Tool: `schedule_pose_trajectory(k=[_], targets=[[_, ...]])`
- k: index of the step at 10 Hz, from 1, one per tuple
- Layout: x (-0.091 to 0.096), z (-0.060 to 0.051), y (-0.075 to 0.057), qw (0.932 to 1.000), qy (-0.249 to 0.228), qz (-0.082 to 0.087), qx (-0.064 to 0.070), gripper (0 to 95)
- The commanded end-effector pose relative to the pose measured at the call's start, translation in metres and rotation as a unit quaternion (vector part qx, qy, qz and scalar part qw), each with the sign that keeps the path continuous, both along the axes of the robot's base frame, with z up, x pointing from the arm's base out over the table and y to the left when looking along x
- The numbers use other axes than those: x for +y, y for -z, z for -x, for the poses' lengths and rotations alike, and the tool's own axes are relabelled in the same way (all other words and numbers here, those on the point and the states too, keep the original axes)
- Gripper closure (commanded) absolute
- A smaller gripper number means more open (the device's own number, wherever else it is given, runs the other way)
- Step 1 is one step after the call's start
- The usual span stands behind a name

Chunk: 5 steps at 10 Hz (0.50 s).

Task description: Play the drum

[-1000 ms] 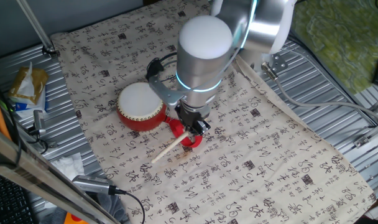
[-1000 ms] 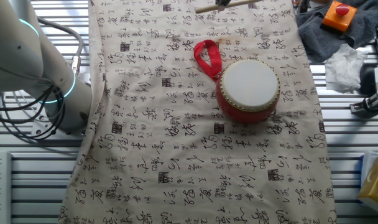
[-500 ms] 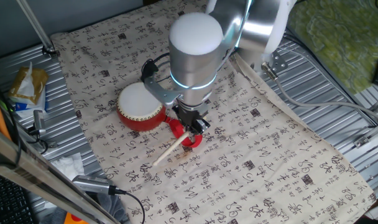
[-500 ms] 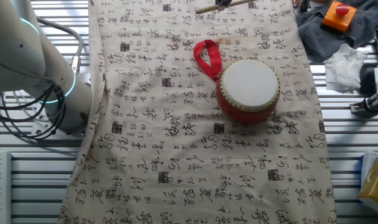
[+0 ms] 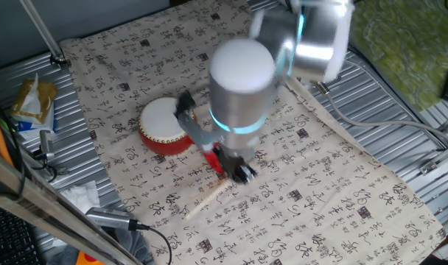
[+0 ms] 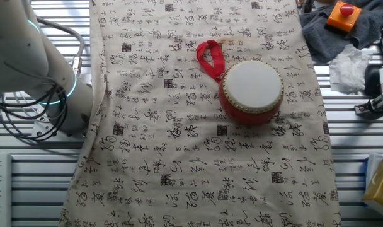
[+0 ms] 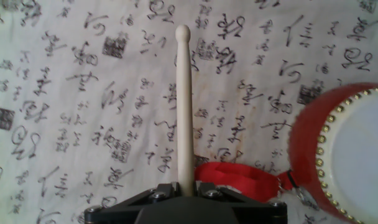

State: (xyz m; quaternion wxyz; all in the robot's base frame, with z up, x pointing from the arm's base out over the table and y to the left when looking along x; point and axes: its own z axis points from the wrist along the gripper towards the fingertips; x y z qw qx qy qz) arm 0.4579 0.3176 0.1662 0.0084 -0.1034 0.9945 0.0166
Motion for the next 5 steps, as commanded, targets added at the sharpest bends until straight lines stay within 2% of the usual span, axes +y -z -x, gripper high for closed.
schedule_pose_trajectory(k=[1,2,5], targets=[[0.028,-0.005,0.016,0.9999,0.011,0.004,-0.001,95.0],[0.034,-0.006,0.022,0.9999,0.010,0.006,0.001,95.0],[0.030,-0.004,0.044,1.0000,-0.001,0.005,-0.003,95.0]])
